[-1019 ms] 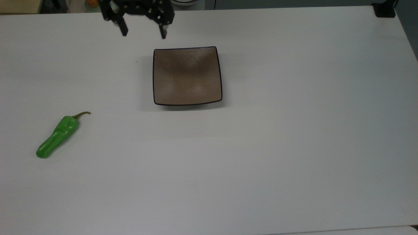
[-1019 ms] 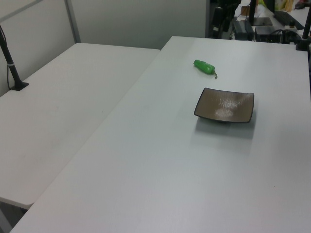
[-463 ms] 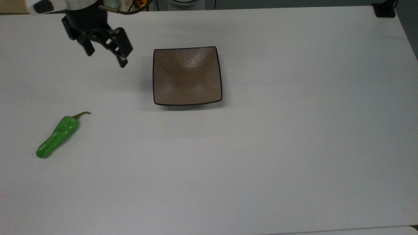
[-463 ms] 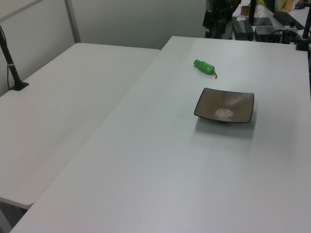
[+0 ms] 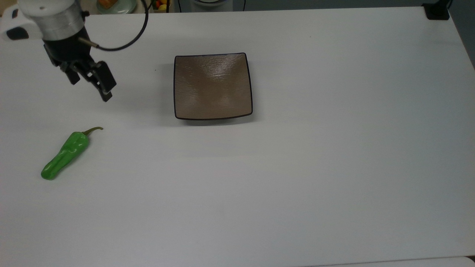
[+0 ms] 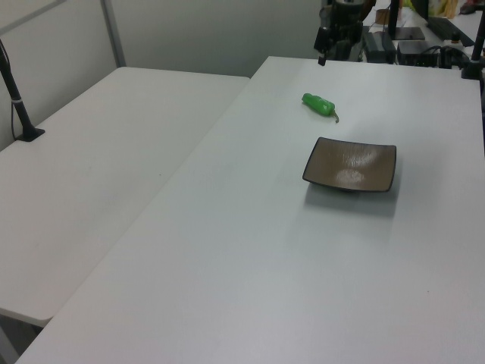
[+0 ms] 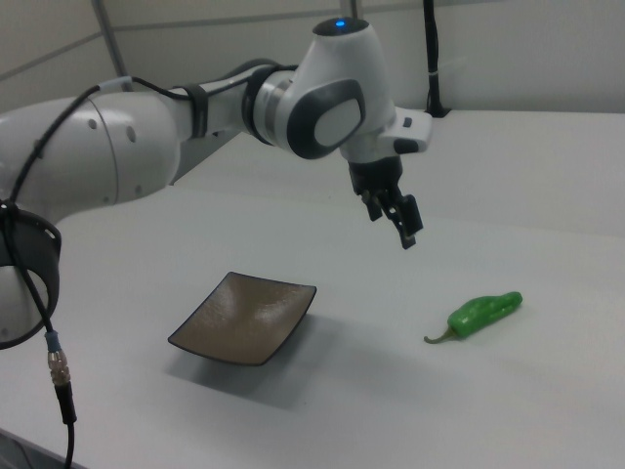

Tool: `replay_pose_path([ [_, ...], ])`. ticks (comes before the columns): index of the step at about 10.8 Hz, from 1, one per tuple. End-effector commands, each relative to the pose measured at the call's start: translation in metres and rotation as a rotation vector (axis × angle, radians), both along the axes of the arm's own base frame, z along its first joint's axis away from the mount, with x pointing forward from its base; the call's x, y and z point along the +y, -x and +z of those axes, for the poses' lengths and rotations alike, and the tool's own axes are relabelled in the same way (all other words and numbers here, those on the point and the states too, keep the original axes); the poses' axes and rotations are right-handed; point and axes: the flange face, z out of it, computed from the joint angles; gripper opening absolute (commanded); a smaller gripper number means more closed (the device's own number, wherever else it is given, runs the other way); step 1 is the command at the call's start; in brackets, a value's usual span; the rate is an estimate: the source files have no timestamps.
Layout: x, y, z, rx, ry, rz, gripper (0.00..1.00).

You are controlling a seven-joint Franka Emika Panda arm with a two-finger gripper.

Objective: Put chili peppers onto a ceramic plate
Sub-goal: 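Move the open gripper over to the green chili pepper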

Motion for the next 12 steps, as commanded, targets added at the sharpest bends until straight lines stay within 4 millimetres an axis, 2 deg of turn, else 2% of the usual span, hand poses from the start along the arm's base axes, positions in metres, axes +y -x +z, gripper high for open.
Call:
replay_pose_path([
  [1,-0.028,-0.01,-0.021,-0.03,0.034,-0.049,1.0],
  [3,-0.051,-0.019,-0.042,-0.085,0.07,-0.079,1.0],
  [5,-0.066,-0.024,-0.07,-0.08,0.095,-0.086,1.0],
  [8,-0.077,-0.038,-0.112,-0.135,0.126,-0.092,1.0],
  [12,-0.087,-0.046,-0.154,-0.177,0.151,-0.095,1.0],
])
